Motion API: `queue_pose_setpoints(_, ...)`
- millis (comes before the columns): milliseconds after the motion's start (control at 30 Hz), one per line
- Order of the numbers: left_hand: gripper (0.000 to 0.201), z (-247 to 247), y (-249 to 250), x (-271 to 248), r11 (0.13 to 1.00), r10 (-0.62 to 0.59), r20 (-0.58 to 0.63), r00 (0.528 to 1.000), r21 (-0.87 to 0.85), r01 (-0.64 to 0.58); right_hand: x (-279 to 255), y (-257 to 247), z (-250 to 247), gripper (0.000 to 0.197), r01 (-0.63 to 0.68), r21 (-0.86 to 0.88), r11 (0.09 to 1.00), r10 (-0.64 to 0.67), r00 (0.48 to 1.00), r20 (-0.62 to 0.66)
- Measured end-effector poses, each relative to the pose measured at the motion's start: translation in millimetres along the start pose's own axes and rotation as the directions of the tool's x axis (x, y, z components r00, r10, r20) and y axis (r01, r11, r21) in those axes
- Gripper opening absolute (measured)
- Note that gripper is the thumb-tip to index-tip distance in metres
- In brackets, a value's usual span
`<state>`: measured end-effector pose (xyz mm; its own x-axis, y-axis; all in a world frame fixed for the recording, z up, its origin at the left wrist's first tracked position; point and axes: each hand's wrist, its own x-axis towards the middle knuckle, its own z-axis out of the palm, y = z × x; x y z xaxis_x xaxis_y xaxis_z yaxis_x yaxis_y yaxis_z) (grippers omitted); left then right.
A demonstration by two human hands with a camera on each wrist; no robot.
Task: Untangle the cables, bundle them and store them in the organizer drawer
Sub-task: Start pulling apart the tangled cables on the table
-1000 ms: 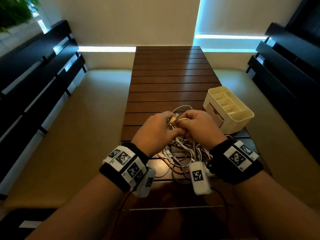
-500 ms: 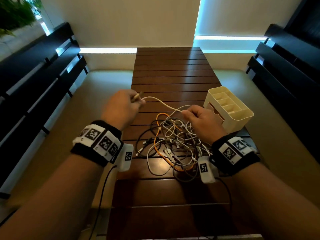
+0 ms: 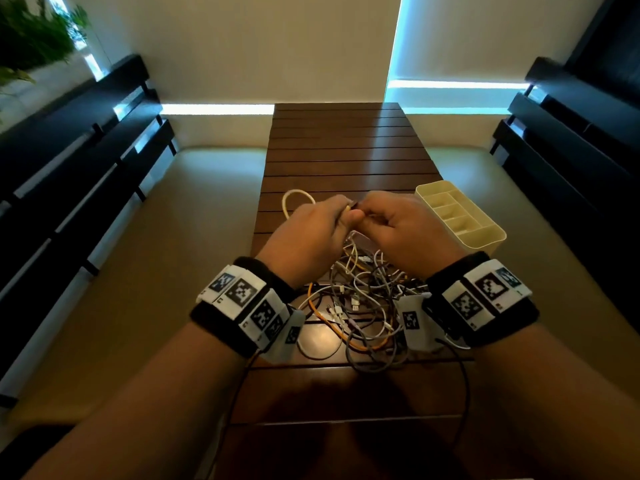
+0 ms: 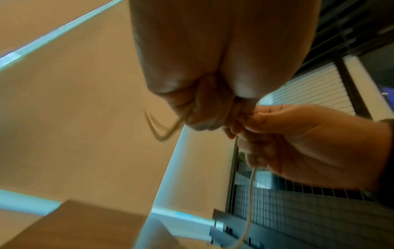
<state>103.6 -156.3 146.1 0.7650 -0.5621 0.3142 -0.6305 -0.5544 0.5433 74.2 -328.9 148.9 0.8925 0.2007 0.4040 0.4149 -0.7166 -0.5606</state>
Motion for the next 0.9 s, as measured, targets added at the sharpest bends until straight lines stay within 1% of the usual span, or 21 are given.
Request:
queue_pose_setpoints(100,0.03,-23,17,9,0.995,0.057,-0.007,0.998,0.084,-0.056,-2,0,-2,0.019,-0.011,0.128,0.992,0.022,0.996,-0.09)
queue_pose_setpoints(133,0.032,-34,22,11,0.994,0.058,-0.046,0.997,0.097,-0.054,-2,3,-3,0.018,-0.04,0.172,0.984,0.061,0.991,-0.121)
queue_pose_setpoints(200,0.033,-59,27,14,1.0,0.015,-0.185,0.983,0.029,-0.01,-6,14,-3,0.018,-0.138,0.23,0.963,0.177,0.971,-0.161)
queue_pose_setpoints(233,0.034,-72,28,15,1.0,-0.013,-0.238,0.971,-0.017,0.009,-9,22,-1,0.02,-0.191,0.231,0.954,0.23,0.96,-0.156)
queue_pose_setpoints(267,0.036,-81,27,16,0.999,-0.032,-0.263,0.964,-0.043,0.022,-11,29,3,0.021,-0.246,0.212,0.946,0.277,0.952,-0.129)
queue_pose_setpoints(333,0.037,-84,24,16,0.996,-0.084,-0.237,0.968,-0.044,0.076,-16,38,13,0.024,-0.324,0.194,0.926,0.34,0.939,-0.055)
queue_pose_setpoints(367,0.037,-79,19,16,0.991,-0.133,-0.204,0.97,-0.021,0.131,-16,39,16,0.026,-0.342,0.224,0.913,0.358,0.933,-0.036)
queue_pose_setpoints(400,0.036,-72,9,16,0.979,-0.19,-0.158,0.969,0.04,0.199,-16,38,18,0.027,-0.351,0.274,0.895,0.373,0.927,-0.033)
queue_pose_setpoints(433,0.035,-64,-1,14,0.951,-0.26,-0.096,0.961,0.148,0.272,-15,35,16,0.027,-0.352,0.332,0.875,0.386,0.922,-0.039)
queue_pose_setpoints(500,0.029,-49,-21,7,0.849,-0.4,0.021,0.916,0.385,0.362,-13,29,11,0.027,-0.339,0.404,0.85,0.392,0.919,-0.054)
queue_pose_setpoints(533,0.027,-45,-28,2,0.809,-0.438,0.032,0.898,0.449,0.378,-12,27,8,0.029,-0.33,0.394,0.858,0.382,0.922,-0.059)
queue_pose_setpoints(567,0.028,-43,-29,-3,0.793,-0.437,0.01,0.899,0.475,0.38,-11,26,6,0.03,-0.324,0.345,0.881,0.365,0.929,-0.059)
queue_pose_setpoints(600,0.03,-40,-26,-6,0.809,-0.385,-0.046,0.922,0.463,0.361,-9,25,5,0.03,-0.316,0.274,0.909,0.341,0.939,-0.049)
queue_pose_setpoints(633,0.032,-37,-19,-8,0.848,-0.3,-0.116,0.947,0.422,0.321,-8,24,6,0.028,-0.301,0.199,0.933,0.312,0.95,-0.026)
queue_pose_setpoints(667,0.032,-33,-10,-9,0.897,-0.215,-0.181,0.96,0.353,0.268,-6,21,8,0.025,-0.277,0.145,0.95,0.28,0.96,0.002)
queue_pose_setpoints(700,0.032,-28,-1,-8,0.94,-0.153,-0.217,0.964,0.271,0.21,-5,19,10,0.023,-0.245,0.113,0.963,0.244,0.969,0.028)
queue_pose_setpoints(733,0.031,-22,6,-6,0.966,-0.124,-0.215,0.969,0.198,0.168,-3,14,12,0.021,-0.206,0.094,0.974,0.203,0.978,0.045)
queue_pose_setpoints(767,0.03,-17,11,-4,0.98,-0.123,-0.178,0.976,0.13,0.148,-2,9,12,0.022,-0.162,0.078,0.984,0.158,0.986,0.051)
queue_pose_setpoints(800,0.03,-11,13,-3,0.987,-0.138,-0.113,0.984,0.069,0.146,0,5,12,0.023,-0.117,0.063,0.991,0.114,0.992,0.046)
queue_pose_setpoints(867,0.032,-4,9,-4,0.982,-0.176,0.016,0.984,-0.071,0.177,2,2,9,0.021,-0.054,0.027,0.998,0.054,0.998,0.021)
queue_pose_setpoints(900,0.034,-5,8,-5,0.97,-0.19,0.049,0.981,-0.143,0.195,1,0,6,0.019,-0.04,0.02,0.999,0.04,0.999,0.004)
